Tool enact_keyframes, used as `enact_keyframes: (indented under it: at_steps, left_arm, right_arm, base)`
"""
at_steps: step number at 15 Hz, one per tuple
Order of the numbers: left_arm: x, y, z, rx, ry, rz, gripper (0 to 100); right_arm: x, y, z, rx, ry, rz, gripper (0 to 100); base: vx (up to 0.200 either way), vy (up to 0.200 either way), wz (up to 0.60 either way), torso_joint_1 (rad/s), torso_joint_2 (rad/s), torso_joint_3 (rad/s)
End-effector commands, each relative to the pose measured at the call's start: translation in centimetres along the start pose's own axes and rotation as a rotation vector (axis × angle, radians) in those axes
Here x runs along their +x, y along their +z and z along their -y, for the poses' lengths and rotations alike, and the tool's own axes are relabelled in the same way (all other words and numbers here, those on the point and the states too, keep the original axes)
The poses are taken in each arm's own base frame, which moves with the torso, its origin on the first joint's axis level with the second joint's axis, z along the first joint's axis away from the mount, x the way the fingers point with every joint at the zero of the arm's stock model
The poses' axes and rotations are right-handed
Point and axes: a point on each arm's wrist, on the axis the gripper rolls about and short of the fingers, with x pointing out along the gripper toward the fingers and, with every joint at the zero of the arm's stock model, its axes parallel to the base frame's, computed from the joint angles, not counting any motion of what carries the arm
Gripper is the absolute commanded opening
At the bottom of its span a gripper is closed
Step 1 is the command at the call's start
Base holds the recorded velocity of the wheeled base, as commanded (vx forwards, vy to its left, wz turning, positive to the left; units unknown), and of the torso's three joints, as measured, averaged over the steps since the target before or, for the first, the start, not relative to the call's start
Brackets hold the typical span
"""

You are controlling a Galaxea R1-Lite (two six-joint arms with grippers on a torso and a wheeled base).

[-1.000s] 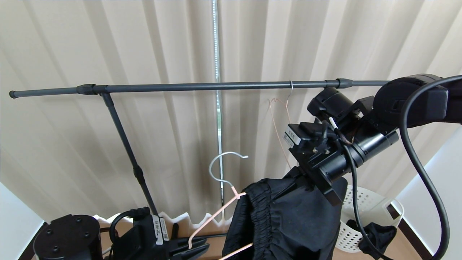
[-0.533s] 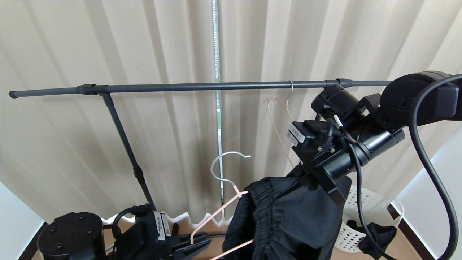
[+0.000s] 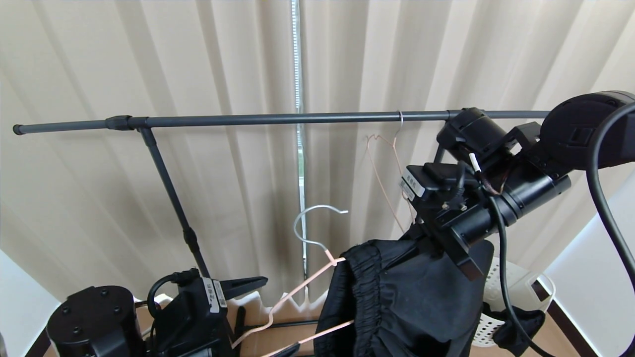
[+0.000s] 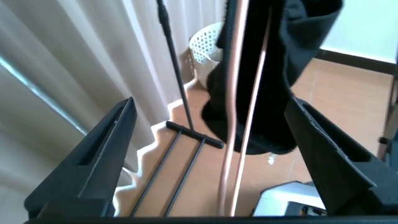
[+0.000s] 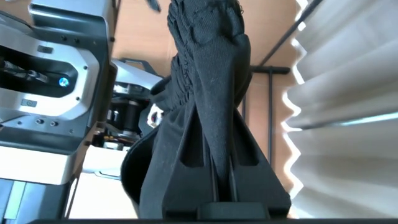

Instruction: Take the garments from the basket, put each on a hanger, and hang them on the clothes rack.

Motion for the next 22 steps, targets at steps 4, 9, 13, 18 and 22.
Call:
enact_keyframes:
  at_steps: [4,9,13,18,22]
  left_arm:
    - [-0.5,-0.6,-2.3,-0.083,0.080,-0.005,100]
    - [0.5,-0.6,-2.9,-0.275,0.048,0.018,100]
    - [1.4,-1.5,-3.0,-0.294,0.049,-0.021,100]
    - [5.2,-2.1,-2.2,-0.373,0.211,-0.051,100]
    - [6.6,-2.6,-2.6,-0.432,0.266,-0.048,100]
  right_arm:
    - [-1.6,0.4,0.0,-0.019,-0.111,-0.042,0]
    - [-2.9,1.4,0.6,-0.062,-0.391,-0.164,0]
    - [-2.2,3.0,0.3,-0.049,-0.537,-0.214,0]
    - [-0.3,4.8,-2.4,0.023,-0.766,-0.152,0]
    - [0.1,4.8,-3.5,0.031,-0.813,-0.098,0]
  base:
    - [0.000,0.000,0.00,0.000,0.00,0.000]
    - [0.000,0.000,0.00,0.000,0.00,0.000]
    - [0.000,0.000,0.00,0.000,0.00,0.000]
    - [0.000,0.000,0.00,0.000,0.00,0.000]
    - [0.000,0.000,0.00,0.000,0.00,0.000]
